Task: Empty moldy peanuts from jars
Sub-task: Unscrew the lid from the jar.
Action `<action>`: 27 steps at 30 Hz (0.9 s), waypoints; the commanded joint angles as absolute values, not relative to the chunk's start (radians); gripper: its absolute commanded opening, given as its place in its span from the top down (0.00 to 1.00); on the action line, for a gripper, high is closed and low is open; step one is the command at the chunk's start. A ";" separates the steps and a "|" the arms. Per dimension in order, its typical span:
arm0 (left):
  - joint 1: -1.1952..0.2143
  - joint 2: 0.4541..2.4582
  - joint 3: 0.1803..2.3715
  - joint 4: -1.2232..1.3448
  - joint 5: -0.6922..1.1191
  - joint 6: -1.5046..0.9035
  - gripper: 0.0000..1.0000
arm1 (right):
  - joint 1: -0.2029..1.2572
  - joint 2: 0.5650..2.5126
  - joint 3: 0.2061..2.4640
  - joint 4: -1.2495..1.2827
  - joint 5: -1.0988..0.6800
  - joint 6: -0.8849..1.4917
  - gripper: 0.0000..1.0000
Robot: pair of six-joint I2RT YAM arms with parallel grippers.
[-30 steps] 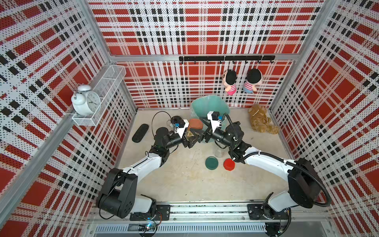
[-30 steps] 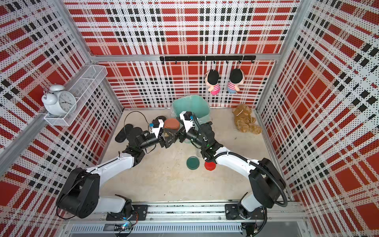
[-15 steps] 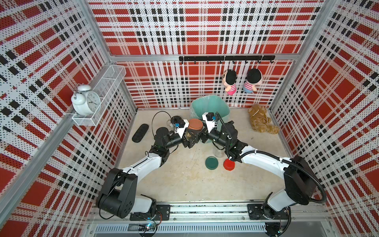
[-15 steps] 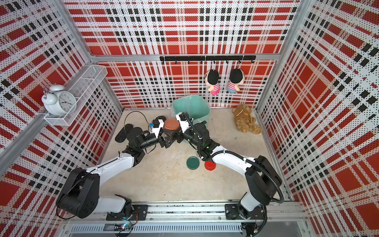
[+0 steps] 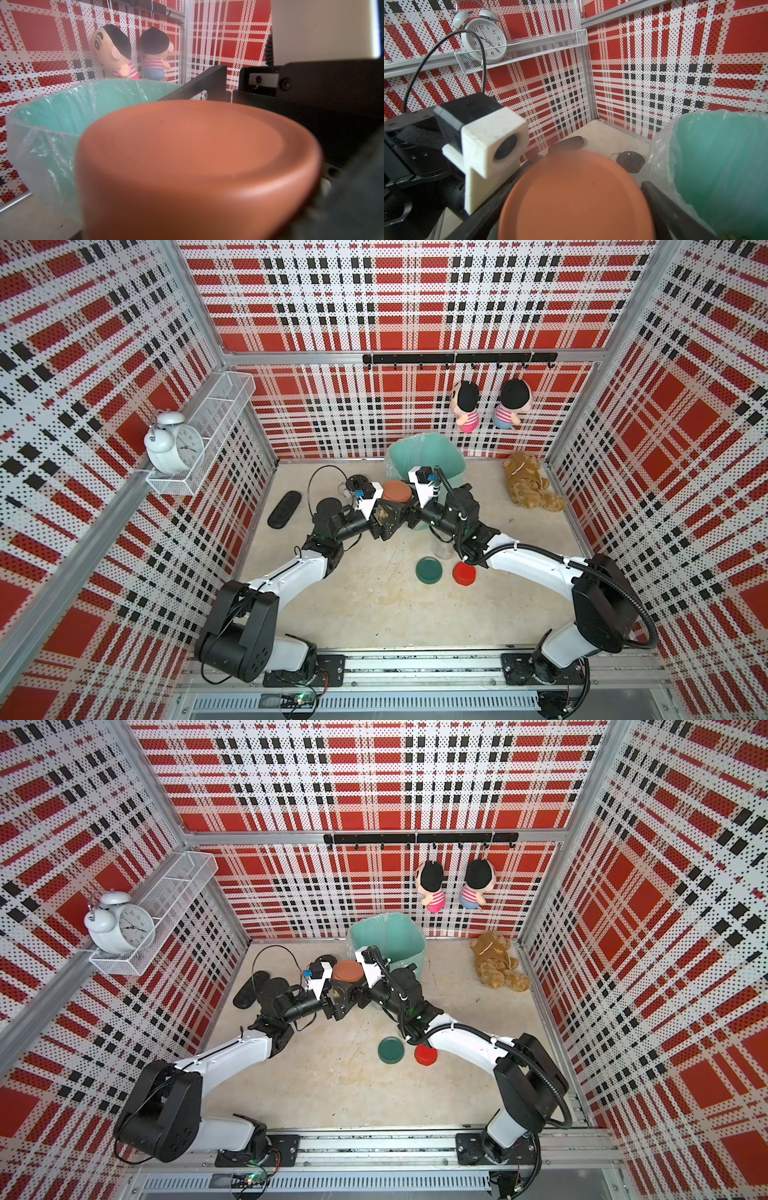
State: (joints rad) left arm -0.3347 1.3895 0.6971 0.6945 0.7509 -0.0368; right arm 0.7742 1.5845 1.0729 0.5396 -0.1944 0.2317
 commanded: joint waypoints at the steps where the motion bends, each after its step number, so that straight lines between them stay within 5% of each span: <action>1: -0.344 1.384 0.735 0.790 0.758 -0.038 1.00 | 0.782 1.600 1.090 0.548 -0.196 0.224 0.05; 8: -0.344 1.388 0.736 0.790 0.768 -0.038 1.00 | 0.782 1.596 1.091 0.548 -0.230 0.188 0.10; 16: -0.335 1.383 0.735 0.789 0.785 -0.040 1.00 | 0.723 1.592 1.114 0.478 -0.478 0.128 0.46; 27: -0.328 1.391 0.733 0.789 0.826 -0.040 1.00 | 0.565 1.604 1.124 0.452 -1.005 -0.060 0.50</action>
